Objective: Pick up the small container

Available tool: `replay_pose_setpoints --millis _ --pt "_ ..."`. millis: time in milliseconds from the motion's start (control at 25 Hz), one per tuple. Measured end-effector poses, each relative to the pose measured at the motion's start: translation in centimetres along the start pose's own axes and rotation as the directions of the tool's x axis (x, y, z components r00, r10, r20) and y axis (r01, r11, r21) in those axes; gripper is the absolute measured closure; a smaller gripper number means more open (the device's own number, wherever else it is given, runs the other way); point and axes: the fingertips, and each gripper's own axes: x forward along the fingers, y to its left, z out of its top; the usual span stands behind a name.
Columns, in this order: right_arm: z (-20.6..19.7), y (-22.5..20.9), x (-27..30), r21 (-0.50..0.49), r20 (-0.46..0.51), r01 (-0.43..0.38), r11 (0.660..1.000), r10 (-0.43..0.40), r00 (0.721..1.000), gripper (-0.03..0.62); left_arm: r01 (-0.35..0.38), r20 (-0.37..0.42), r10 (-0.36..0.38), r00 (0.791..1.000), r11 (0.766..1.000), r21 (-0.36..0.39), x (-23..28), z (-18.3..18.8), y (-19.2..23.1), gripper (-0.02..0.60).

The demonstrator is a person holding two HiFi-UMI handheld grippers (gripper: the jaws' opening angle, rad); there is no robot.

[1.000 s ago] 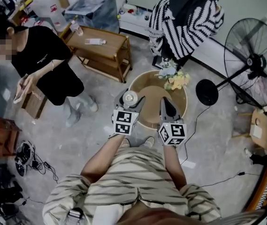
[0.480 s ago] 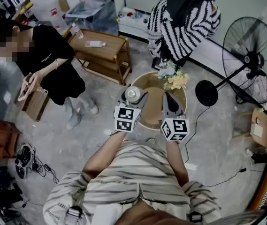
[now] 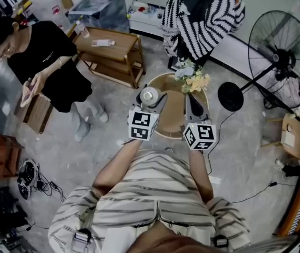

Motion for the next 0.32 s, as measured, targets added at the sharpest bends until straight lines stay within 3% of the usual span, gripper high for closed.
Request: replay_pose_setpoints --millis 320 --pt "1.3 -1.2 0.6 -0.025 0.029 -0.001 1.0 0.001 1.0 0.585 0.014 0.033 -0.015 0.999 1.0 0.024 1.2 1.8 -0.9 0.252"
